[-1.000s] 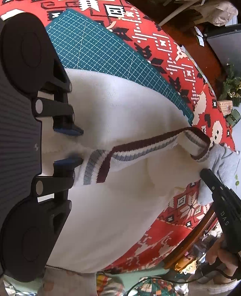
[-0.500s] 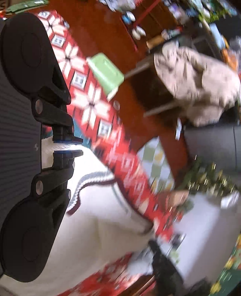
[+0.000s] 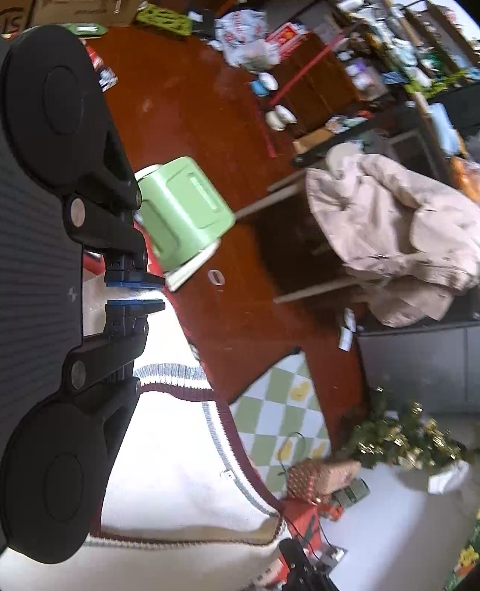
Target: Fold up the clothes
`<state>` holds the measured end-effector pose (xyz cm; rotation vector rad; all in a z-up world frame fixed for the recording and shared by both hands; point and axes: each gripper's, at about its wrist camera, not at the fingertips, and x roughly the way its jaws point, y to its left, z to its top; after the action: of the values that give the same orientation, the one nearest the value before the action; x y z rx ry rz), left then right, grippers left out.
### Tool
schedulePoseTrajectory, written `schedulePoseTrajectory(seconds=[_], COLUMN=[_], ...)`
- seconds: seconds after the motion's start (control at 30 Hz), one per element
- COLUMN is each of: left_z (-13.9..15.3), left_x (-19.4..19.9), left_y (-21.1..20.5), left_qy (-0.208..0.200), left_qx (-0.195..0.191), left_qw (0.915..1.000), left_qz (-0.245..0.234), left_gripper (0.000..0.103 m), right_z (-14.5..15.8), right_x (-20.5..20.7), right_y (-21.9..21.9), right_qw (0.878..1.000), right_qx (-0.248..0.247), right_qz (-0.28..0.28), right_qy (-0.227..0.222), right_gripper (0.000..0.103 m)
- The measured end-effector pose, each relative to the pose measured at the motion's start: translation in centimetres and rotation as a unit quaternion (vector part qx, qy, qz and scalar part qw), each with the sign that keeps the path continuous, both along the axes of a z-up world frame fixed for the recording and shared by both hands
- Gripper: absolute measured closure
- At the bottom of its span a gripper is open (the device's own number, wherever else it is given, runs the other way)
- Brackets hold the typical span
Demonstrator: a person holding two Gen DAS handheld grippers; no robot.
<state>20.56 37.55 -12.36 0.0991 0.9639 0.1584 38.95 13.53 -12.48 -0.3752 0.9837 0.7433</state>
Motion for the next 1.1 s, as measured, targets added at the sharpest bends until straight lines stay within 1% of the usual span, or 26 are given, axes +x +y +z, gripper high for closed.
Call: schedulePoseTrajectory(seconds=[0.07,0.1,0.13,0.17,0.23,0.27,0.33,0.37,0.4,0.43,0.47,0.53,0.63,0.77,0.9,1.03,1.1], left_z=[-1.1,-1.3,-1.4,-1.2,-0.5,-0.1,0.6,0.4,0.2,0.0,-0.2,-0.5,-1.2,-2.4,-2.5,-2.7,-2.8], left_x=[0.5,0.6,0.7,0.6,0.1,-0.1,-0.5,-0.6,-0.7,-0.8,-0.9,-1.0,-1.2,-0.2,1.0,2.2,2.6], left_y=[0.4,0.7,0.9,1.2,1.5,1.6,1.4,1.0,0.7,0.3,0.0,-0.7,-1.5,-0.7,-0.1,0.4,0.7], left_qy=[0.017,0.022,0.023,0.020,0.010,0.005,0.001,0.007,0.013,0.019,0.024,0.036,0.053,0.057,0.051,0.047,0.043], left_qx=[-0.014,-0.024,-0.031,-0.036,-0.044,-0.044,-0.044,-0.050,-0.056,-0.062,-0.068,-0.080,-0.098,-0.114,-0.115,-0.113,-0.113], left_qw=[0.9997,0.9993,0.9989,0.9986,0.9983,0.9984,0.9988,0.9986,0.9983,0.9979,0.9973,0.9958,0.9928,0.9917,0.9919,0.9923,0.9926], left_qz=[0.012,0.019,0.026,0.033,0.037,0.033,0.021,0.013,0.005,-0.002,-0.010,-0.026,-0.044,-0.019,-0.016,-0.013,-0.011], left_gripper=[0.096,0.090,0.087,0.086,0.078,0.077,0.077,0.078,0.082,0.089,0.090,0.090,0.090,0.091,0.091,0.096,0.097], right_z=[-1.6,-2.3,-2.9,-3.4,-3.6,-3.4,-2.7,-2.3,-2.2,-2.2,-2.2,-2.2,-3.1,-4.5,-5.5,-6.2,-6.3], right_x=[0.8,1.0,1.2,1.3,1.5,1.4,0.9,0.5,0.1,-0.5,-1.0,-2.1,-3.3,-2.9,-1.6,-0.4,0.0], right_y=[0.4,0.6,0.7,0.6,0.3,0.0,-0.6,-0.9,-1.0,-0.9,-0.8,-0.6,0.4,1.6,2.5,3.2,3.5], right_qw=[1.000,1.000,1.000,1.000,0.999,0.999,0.999,1.000,1.000,0.999,0.999,0.998,0.997,0.997,0.997,0.997,0.997], right_qx=[-0.010,-0.014,-0.017,-0.018,-0.009,-0.001,0.012,0.018,0.022,0.025,0.028,0.033,0.028,0.024,0.021,0.018,0.017], right_qz=[-0.006,-0.007,-0.008,-0.009,-0.022,-0.029,-0.028,-0.023,-0.015,-0.004,0.006,0.027,0.047,0.033,0.014,0.009,0.008], right_qy=[0.013,0.016,0.017,0.018,0.021,0.019,0.011,0.009,0.012,0.020,0.028,0.044,0.055,0.068,0.074,0.075,0.073], right_gripper=[0.102,0.101,0.099,0.096,0.089,0.089,0.089,0.089,0.089,0.089,0.089,0.090,0.090,0.090,0.091,0.091,0.093])
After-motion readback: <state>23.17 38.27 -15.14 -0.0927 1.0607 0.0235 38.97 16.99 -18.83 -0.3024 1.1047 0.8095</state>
